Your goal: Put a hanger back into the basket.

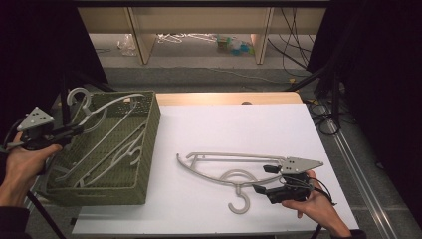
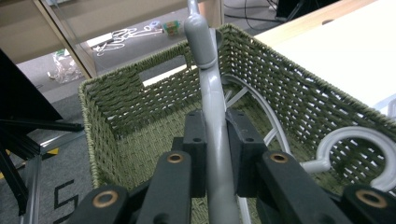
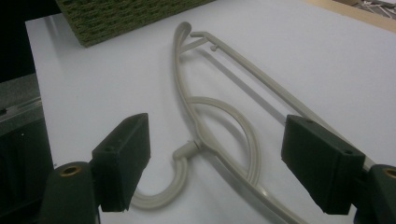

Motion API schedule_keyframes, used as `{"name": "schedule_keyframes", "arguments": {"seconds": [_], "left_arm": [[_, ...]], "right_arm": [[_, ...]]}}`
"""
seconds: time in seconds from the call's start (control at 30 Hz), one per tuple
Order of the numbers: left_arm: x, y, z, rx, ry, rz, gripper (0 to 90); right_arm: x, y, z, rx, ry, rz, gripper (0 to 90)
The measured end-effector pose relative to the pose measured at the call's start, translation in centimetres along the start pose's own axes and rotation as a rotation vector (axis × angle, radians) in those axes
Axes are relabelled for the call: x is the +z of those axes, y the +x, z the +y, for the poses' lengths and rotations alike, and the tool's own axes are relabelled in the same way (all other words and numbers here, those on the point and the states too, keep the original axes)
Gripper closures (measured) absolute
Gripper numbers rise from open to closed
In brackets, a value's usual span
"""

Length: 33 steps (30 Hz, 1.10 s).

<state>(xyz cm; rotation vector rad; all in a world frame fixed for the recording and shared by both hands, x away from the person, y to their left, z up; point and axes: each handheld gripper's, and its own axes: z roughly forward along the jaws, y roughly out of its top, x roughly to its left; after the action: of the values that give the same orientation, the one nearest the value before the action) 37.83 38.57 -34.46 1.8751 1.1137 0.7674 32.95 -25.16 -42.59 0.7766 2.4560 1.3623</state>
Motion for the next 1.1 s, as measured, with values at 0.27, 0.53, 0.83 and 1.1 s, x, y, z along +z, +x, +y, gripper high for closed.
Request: {"name": "schedule_keyframes", "arguments": {"seconds": [0.27, 0.53, 0.83, 1.1], "left_arm": [[1.5, 0.1, -0.2, 0.039, 0.079, 0.013, 78.6], [3.3, 0.6, -1.3, 0.037, 0.100, 0.032, 79.6], [2.5, 0.6, -2.3, 0.052, 0.109, -0.001, 78.4], [2.3, -0.3, -2.5, 0.059, 0.083, -0.085, 76.1]], "right_arm": [[0.0, 0.0, 0.0, -0.003, -0.002, 0.000, 25.0], [-0.1, 0.0, 0.0, 0.000, 0.003, 0.005, 25.0], [0.0, 0.0, 0.0, -0.004, 0.002, 0.000, 25.1], [-0.1, -0.1, 0.0, 0.001, 0.005, 0.004, 25.0]]}}
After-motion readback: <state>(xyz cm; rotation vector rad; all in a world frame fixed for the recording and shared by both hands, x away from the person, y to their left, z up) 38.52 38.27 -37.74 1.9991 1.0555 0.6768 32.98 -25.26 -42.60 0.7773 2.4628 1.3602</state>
